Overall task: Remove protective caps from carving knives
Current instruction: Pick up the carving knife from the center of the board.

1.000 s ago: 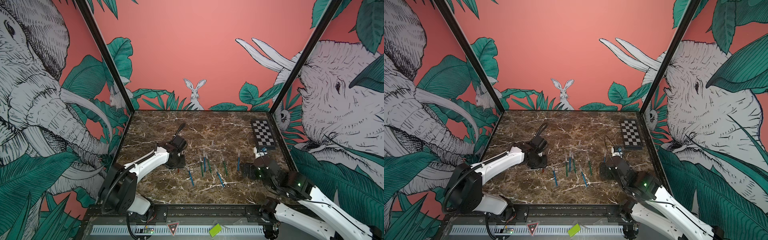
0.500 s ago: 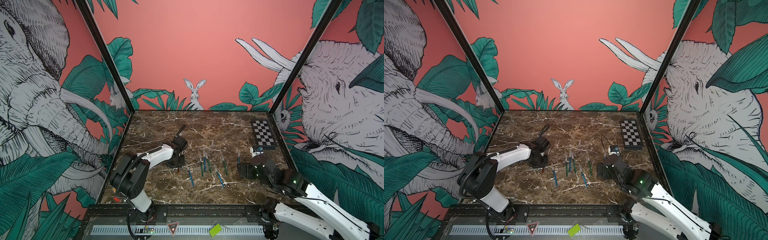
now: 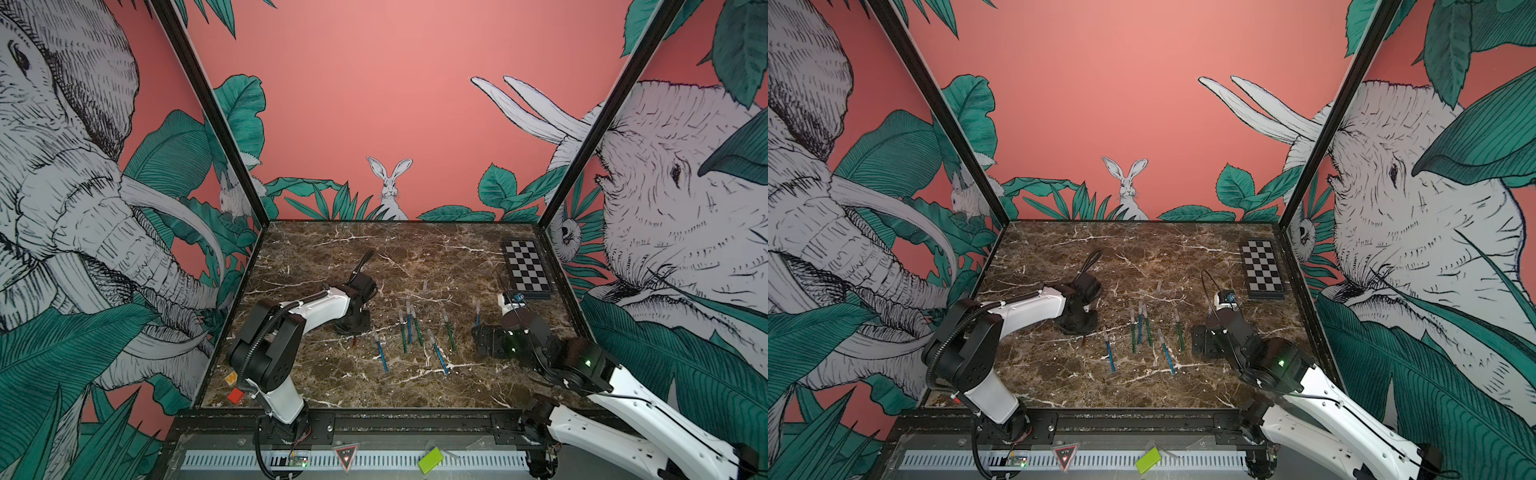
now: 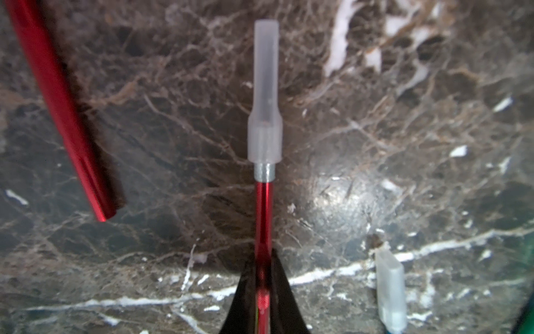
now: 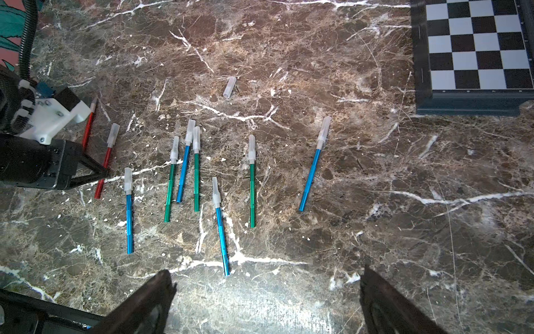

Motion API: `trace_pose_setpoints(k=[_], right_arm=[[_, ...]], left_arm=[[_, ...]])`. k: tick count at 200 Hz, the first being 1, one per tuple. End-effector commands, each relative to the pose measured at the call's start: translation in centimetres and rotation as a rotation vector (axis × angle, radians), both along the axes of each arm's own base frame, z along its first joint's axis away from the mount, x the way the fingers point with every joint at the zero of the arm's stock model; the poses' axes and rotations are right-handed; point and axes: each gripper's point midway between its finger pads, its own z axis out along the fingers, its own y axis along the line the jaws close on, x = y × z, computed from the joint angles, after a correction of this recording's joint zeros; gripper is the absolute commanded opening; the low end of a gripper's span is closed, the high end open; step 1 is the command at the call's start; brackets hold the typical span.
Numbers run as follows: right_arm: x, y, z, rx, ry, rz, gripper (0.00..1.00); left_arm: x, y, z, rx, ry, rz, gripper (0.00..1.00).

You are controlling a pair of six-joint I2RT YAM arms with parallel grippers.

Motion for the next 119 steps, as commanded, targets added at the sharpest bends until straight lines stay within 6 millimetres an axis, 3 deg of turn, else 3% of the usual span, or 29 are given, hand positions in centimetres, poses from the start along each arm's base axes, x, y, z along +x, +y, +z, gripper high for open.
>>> trace_pose_setpoints(k=[1, 26, 61, 98, 119], right_arm=[[0.2, 0.7, -0.4, 0.021, 0.004, 0.005, 0.98], [0.0, 2.0, -0.9, 0.084, 0.04, 0.022, 0.98], [-0.1, 6.6, -2.4, 0.277, 0.125, 0.083, 0.98], [1.6, 11.7, -2.3, 0.383, 0.174, 0.146, 0.97], [3.3, 14.4, -1.9, 0.411, 0.175, 0.176, 0.92]], left_arm=[[-0.6, 0.6, -2.0, 0.035, 0.036, -0.005, 0.01], [-0.7, 0.5, -0.8, 0.02, 0.028, -0.016, 0.0], [-1.2, -0.4, 3.8, -0.093, -0.063, -0.05, 0.0], [-3.0, -2.0, 8.7, -0.287, -0.21, -0.113, 0.0], [-4.3, -3.1, 10.2, -0.363, -0.251, -0.151, 0.0]])
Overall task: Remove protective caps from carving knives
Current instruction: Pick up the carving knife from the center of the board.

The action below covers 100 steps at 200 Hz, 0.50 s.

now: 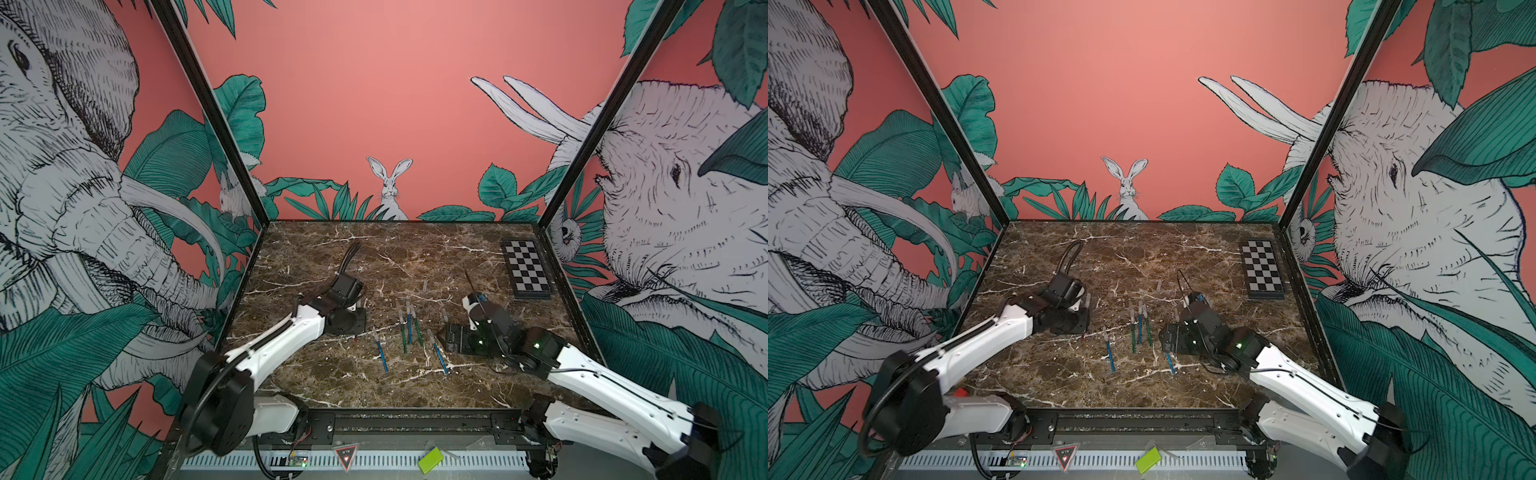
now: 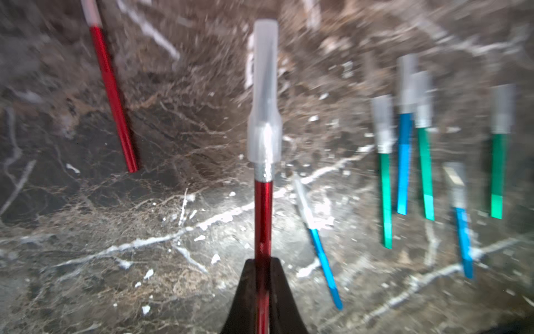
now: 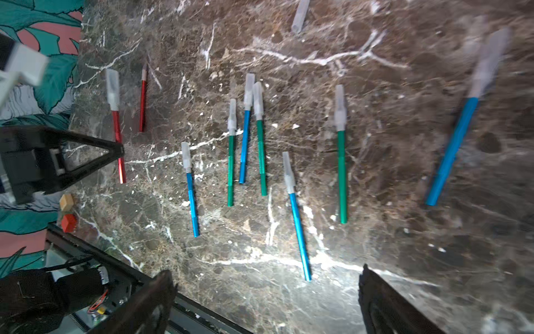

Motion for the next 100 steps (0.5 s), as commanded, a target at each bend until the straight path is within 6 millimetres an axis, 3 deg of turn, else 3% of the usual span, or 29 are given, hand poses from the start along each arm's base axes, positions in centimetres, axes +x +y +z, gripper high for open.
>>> trace_pose_setpoints(k=[1, 34, 58, 100], right_arm=[[2.2, 4.9, 3.3, 0.173, -0.053, 0.048, 0.92], [5.1, 9.6, 4.2, 0.262, -0.089, 0.093, 0.83], [6.8, 12.7, 4.3, 0.338, -0.099, 0.115, 0.71], [7.9, 15.4, 3.3, 0.439, -0.092, 0.129, 0.49]], left_arm=[[-1.9, -1.3, 0.8, -0.085, -0.009, -0.064, 0.0], [-3.9, -3.4, 1.5, -0.153, -0.014, -0.144, 0.0], [-4.5, -4.0, 1.7, -0.198, -0.008, -0.149, 0.0], [-5.2, -5.4, 2.8, -0.28, -0.017, -0.169, 0.0]])
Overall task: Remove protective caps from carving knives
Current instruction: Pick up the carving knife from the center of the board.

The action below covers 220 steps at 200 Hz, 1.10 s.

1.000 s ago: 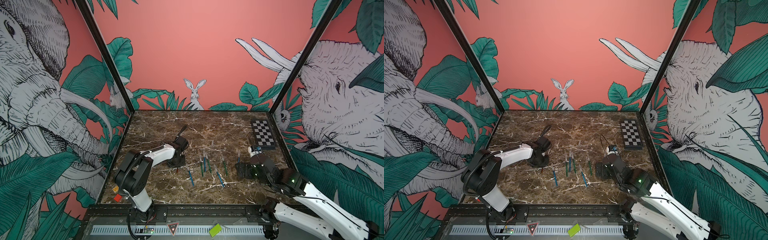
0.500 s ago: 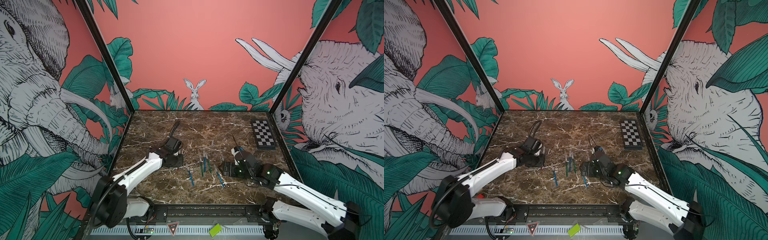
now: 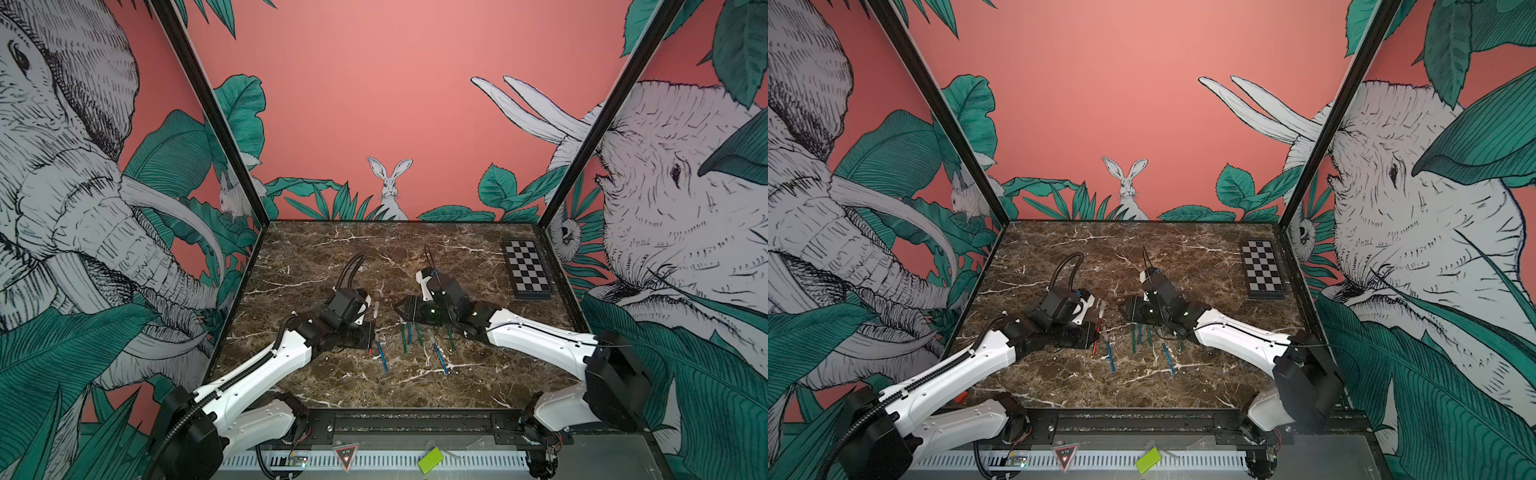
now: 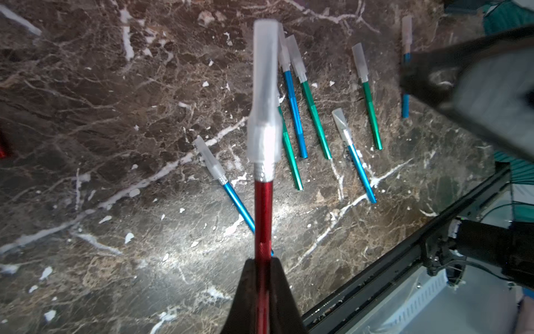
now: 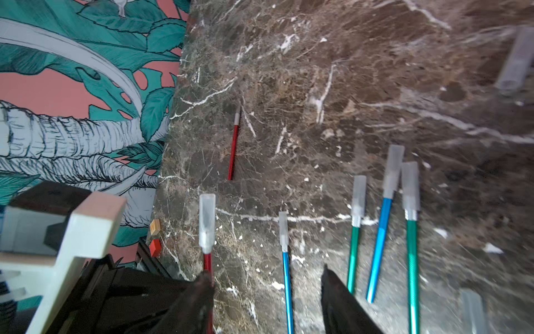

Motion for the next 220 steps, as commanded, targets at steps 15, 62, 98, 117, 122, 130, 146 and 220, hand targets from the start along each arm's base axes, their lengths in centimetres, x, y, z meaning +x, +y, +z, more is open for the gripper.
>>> trace_pose_setpoints(k=[15, 62, 98, 117, 122, 130, 146, 220], right_arm=[[0.6, 3.3, 2.7, 0.177, -0.068, 0.039, 0.46], [0.0, 4.1, 2.7, 0.14, -0.124, 0.05, 0.45], [-0.5, 4.2, 1.7, 0.107, -0.111, 0.047, 0.42], [-0.4, 4.4, 1.4, 0.107, -0.1, 0.041, 0.37], [-0.4, 4.4, 1.3, 0.105, -0.099, 0.041, 0.36], [-0.3, 4.3, 1.3, 0.101, -0.098, 0.034, 0.36], [-0.2, 4.4, 1.2, 0.092, -0.096, 0.031, 0.35], [-0.2, 5.2, 1.5, 0.111, -0.096, 0.058, 0.31]], left_arm=[[-0.7, -1.7, 1.4, -0.106, -0.007, -0.016, 0.0], [-0.8, -2.0, 0.3, -0.106, 0.021, -0.012, 0.0], [-0.6, -2.0, 0.6, -0.107, 0.01, -0.008, 0.0], [-0.5, -2.2, 1.0, -0.115, 0.006, -0.012, 0.0], [-0.6, -2.3, 1.0, -0.117, 0.006, -0.014, 0.0], [-0.6, -2.3, 1.0, -0.116, 0.009, -0.015, 0.0], [-0.8, -2.3, 1.0, -0.116, 0.01, -0.02, 0.0], [-1.2, -2.5, 0.6, -0.12, 0.015, -0.034, 0.0]])
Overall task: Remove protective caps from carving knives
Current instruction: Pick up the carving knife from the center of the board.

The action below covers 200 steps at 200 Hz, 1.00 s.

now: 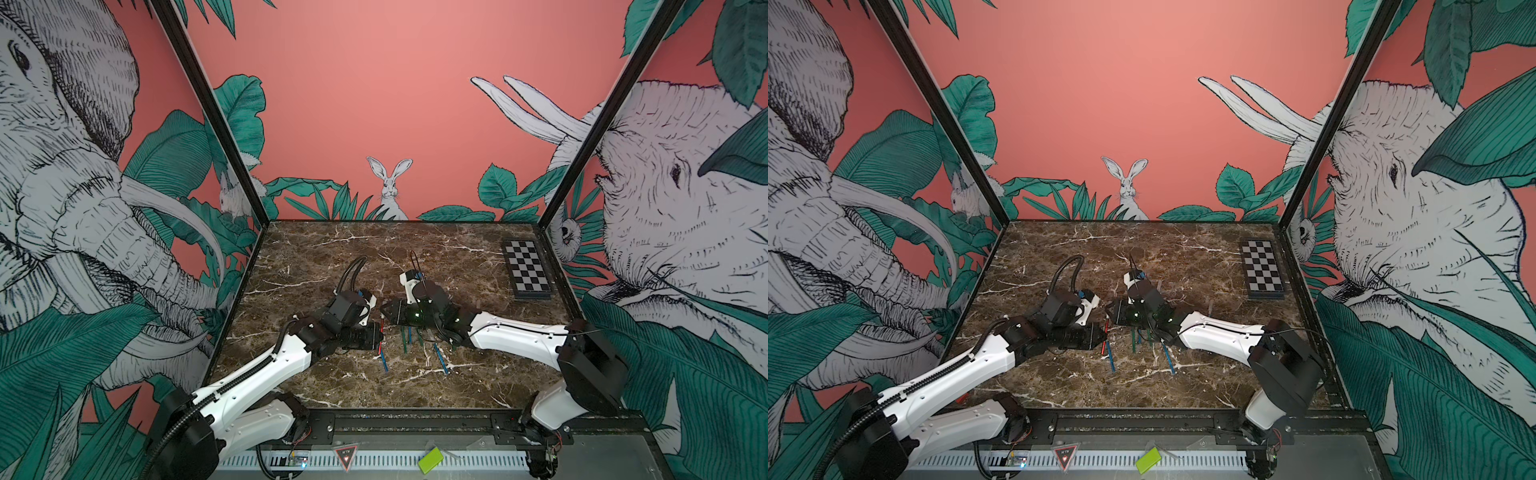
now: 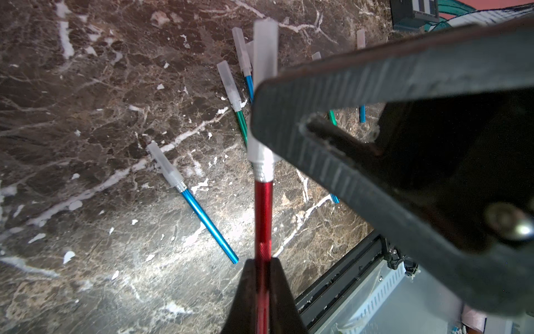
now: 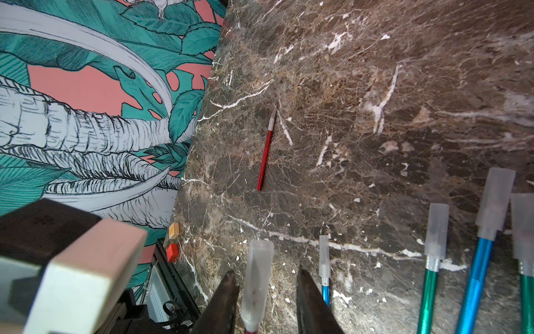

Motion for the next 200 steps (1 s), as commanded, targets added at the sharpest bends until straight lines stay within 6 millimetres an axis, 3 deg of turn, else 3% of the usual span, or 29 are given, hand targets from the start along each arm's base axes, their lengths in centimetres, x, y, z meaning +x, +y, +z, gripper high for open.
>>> trace_pose_setpoints(k=[1, 8, 14, 97, 101, 114, 119, 145, 200], right_arm=[[0.3, 1.1, 1.5, 0.042, -0.031, 0.016, 0.31], [0.3, 1.2, 1.8, 0.051, -0.031, 0.019, 0.31], [0.4, 1.3, 0.5, 0.032, -0.016, 0.017, 0.29], [0.4, 0.8, 0.1, 0.03, -0.001, -0.01, 0.0], [0.4, 0.7, 0.0, 0.027, 0.001, -0.011, 0.0], [0.4, 0.6, -0.2, 0.022, 0.004, -0.019, 0.0], [0.4, 0.4, 1.3, 0.049, -0.013, -0.023, 0.0], [0.2, 0.1, 1.6, 0.053, -0.018, -0.032, 0.0], [0.0, -0.1, 1.8, 0.064, -0.018, -0.049, 0.0]], left_arm=[[-0.4, -0.2, 0.1, -0.019, 0.003, -0.009, 0.0], [-0.4, -0.3, 0.1, -0.02, 0.0, -0.012, 0.0], [-0.5, -0.4, 0.1, -0.02, 0.002, -0.013, 0.0], [-0.4, -0.8, 0.4, -0.034, -0.018, -0.031, 0.0], [-0.4, -0.8, 0.3, -0.032, -0.016, -0.032, 0.01], [-0.4, -0.8, 0.2, -0.026, -0.014, -0.035, 0.18], [-0.3, -0.8, 0.2, -0.024, -0.014, -0.034, 0.21], [-0.2, -0.9, 0.0, -0.024, -0.011, -0.029, 0.33], [0.1, -1.1, -0.1, -0.029, -0.003, -0.021, 0.28]])
